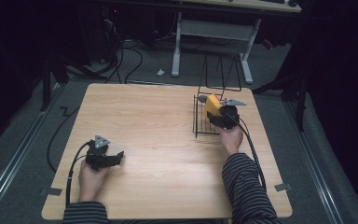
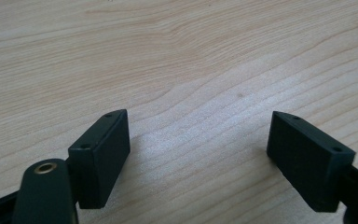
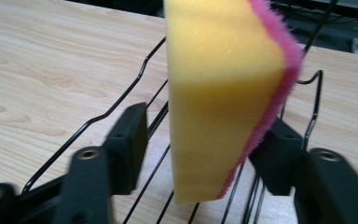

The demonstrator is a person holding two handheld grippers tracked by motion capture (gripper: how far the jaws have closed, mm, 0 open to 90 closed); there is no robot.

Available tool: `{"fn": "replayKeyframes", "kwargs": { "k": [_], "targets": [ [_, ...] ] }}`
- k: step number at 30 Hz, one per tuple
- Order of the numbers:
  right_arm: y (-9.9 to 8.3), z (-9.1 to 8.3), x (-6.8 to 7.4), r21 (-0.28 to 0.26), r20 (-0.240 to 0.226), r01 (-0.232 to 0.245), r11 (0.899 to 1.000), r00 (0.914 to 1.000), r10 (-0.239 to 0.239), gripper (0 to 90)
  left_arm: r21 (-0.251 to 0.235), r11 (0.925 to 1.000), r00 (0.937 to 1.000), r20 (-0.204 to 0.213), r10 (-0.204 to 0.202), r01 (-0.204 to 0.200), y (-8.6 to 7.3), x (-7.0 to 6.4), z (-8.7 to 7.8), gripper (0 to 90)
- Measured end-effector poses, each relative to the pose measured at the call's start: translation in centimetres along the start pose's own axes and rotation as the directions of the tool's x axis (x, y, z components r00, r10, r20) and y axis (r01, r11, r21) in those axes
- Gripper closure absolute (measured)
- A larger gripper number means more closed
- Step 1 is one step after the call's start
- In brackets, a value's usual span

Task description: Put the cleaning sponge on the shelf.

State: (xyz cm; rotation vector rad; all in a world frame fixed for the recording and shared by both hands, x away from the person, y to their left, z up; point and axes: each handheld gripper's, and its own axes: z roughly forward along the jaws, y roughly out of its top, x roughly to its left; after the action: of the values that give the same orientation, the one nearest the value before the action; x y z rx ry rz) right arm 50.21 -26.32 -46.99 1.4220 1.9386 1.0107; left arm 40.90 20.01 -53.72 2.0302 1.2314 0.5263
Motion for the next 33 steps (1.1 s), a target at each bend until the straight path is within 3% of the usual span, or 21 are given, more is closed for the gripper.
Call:
{"fn": "replayKeyframes", "kwargs": {
  "k": [3, 7, 15, 21, 33],
  "targets": [
    [0.1, -0.3, -0.2, -0.006, 0.009, -0.022, 1.0, 0.9997, 0.022, 30.4, 0.0, 1.0, 1.0, 0.0, 0.0, 0.0, 0.0, 0.0, 0.0, 21.8],
    [0.3, -1.1, -0.1, -0.018, 0.003, -0.024, 1.0, 0.9997, 0.024, 26.1, 0.0, 1.0, 1.0, 0.0, 0.0, 0.0, 0.0, 0.0, 0.0, 21.8],
    [0.5, -2.5, 0.2, -0.047, -0.031, -0.004, 0.999, 0.9995, 0.003, 24.4, 0.0, 1.0, 1.0, 0.0, 0.0, 0.0, 0.0, 0.0, 0.0, 21.8],
    [-0.1, -3.3, -0.3, -0.062, -0.035, -0.03, 0.998, 0.999, 0.028, 24.6, 0.0, 1.0, 1.0, 0.0, 0.0, 0.0, 0.0, 0.0, 0.0, 21.8],
    [0.0, -5.5, 0.0, -0.101, -0.059, -0.013, 0.995, 0.9982, 0.007, 26.6, 0.0, 1.0, 1.0, 0.0, 0.0, 0.0, 0.0, 0.0, 0.0, 21.8]
  ]
}}
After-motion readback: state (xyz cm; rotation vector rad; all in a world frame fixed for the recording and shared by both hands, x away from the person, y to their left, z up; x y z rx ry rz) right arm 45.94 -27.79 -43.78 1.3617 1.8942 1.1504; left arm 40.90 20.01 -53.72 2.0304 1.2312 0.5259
